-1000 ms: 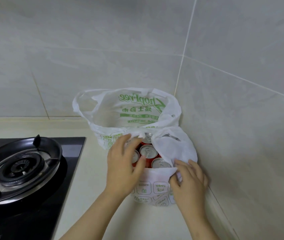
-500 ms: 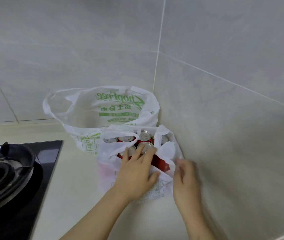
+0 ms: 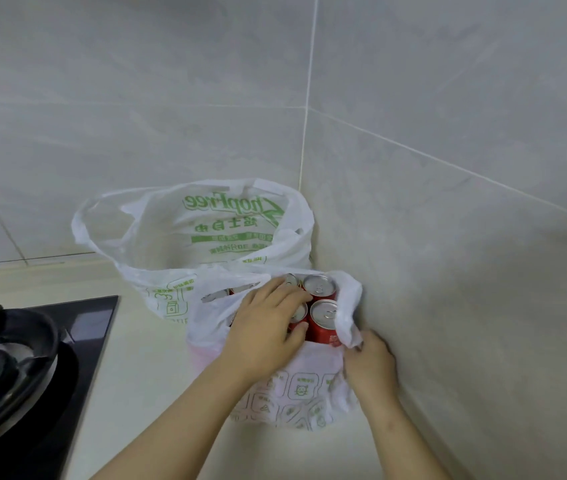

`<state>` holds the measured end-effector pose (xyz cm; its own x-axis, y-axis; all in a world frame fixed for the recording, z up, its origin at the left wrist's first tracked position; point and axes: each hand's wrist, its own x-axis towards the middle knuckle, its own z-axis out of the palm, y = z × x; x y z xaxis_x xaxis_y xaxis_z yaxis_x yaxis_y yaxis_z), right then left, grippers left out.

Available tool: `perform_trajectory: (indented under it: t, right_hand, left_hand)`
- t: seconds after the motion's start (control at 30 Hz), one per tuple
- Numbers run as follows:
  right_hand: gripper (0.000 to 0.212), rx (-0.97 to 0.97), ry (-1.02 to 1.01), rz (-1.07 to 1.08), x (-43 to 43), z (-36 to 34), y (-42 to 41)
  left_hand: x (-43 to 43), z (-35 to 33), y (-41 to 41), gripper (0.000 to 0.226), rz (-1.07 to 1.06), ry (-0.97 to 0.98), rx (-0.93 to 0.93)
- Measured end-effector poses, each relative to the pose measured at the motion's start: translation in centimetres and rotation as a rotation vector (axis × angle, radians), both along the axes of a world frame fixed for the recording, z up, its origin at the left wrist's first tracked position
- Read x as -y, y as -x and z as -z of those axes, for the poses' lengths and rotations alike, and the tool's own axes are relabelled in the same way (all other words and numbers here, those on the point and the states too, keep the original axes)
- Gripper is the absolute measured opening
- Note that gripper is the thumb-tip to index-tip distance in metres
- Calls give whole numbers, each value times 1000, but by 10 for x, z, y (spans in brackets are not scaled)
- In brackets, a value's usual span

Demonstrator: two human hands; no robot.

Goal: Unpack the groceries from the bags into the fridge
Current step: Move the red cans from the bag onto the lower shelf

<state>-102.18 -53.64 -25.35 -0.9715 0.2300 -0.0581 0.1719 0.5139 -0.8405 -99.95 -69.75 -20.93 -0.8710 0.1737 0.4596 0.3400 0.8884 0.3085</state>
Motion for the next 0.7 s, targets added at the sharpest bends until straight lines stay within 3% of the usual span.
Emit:
perform_trajectory:
  t: [0.03,0.1,0.2,0.27,0.37,0.43,0.57,0.6,0.63,0.7]
  right_hand:
    - [8,53,-58,-29,-1,0,0]
    - [23,22,-115,-13,2,1,-1]
    - [53,-357,-215,-14,11,-8,-7]
    - [57,-503,-177,-85,19,-16,-6]
    - [34,-347,44,-181,18,-21,-2]
    - [36,-193,70,-135,10,-14,9]
    - [36,56,377,70,42,-20,24]
    - [35,45,346,267,46,-27,28]
    - [33,17,108,287,45,-16,32]
    - [28,12,-22,133,27,0,28]
  left_hand:
    - [-2,-6,5,50,7,26,75]
    - [-4,-13,21,49,3,121,173]
    - [-4,-20,43,46,16,184,271]
    - [-2,-19,55,43,49,172,360]
    - [-1,-17,67,38,39,175,437]
    - [-2,-18,75,37,-4,125,479]
    - [-9,-22,87,43,-83,141,565]
    - [-10,-22,90,43,-98,147,583]
    - [-11,-23,93,42,-116,139,600]
    - [-13,-23,96,41,-165,122,608]
